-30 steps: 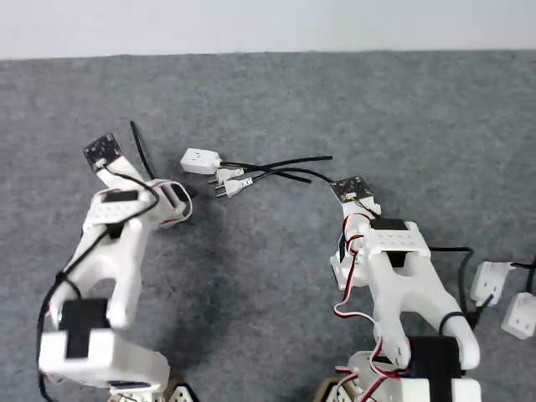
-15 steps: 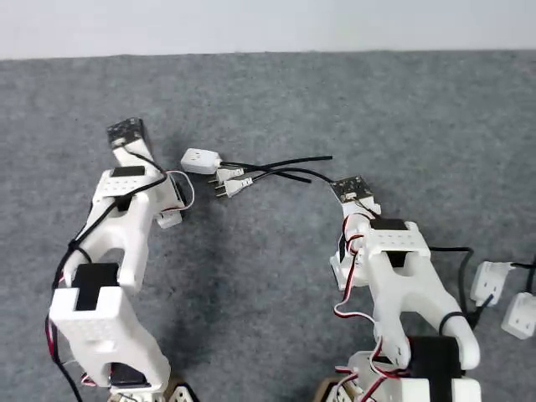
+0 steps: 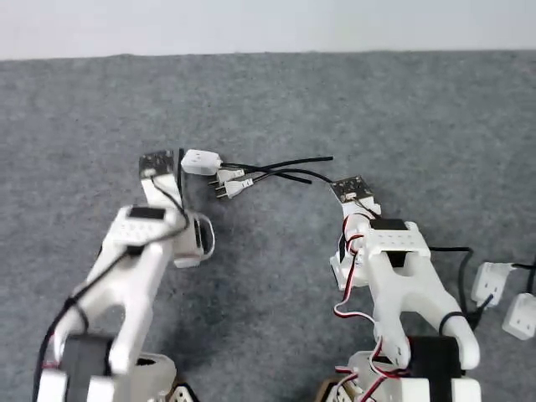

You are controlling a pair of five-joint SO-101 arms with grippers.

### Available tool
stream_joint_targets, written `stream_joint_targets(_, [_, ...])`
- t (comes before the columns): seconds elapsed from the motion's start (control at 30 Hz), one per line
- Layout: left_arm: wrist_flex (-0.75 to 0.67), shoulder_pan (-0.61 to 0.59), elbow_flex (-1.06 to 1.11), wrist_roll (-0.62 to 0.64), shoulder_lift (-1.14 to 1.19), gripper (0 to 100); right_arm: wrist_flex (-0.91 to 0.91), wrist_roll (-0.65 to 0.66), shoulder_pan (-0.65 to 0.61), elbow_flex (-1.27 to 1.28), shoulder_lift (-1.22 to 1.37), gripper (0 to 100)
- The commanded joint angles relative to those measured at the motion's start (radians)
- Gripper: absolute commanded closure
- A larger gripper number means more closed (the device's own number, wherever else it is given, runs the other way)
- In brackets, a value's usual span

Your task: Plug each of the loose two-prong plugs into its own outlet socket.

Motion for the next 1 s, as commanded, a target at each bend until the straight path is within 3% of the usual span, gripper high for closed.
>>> stream_joint_targets(0.0, [-0.037,0.075,0.150,-0.051,-0.166,99,-0.012,0.003,-0.004,-0.002,-0.039,99.1])
stream_joint_targets(0.2, [-0.061,0.106,0.183,-0.103,-0.170,98,-0.012,0.002,-0.004,-0.002,-0.039,99.1])
stream_joint_targets(0.43, [-0.057,0.084,0.176,-0.046,-0.180,74,-0.012,-0.020,-0.004,-0.002,-0.039,99.1])
stream_joint_targets(0.63, [-0.054,0.012,0.165,-0.049,-0.267,71,-0.012,-0.035,-0.004,-0.002,-0.039,99.1])
stream_joint_targets(0.73, [-0.054,-0.011,0.203,-0.092,-0.361,71,-0.008,-0.094,-0.004,-0.002,-0.045,99.1])
stream_joint_targets(0.97, [-0.063,-0.178,0.295,-0.167,-0.643,71,0.104,-0.427,-0.108,-0.203,-0.077,99.0])
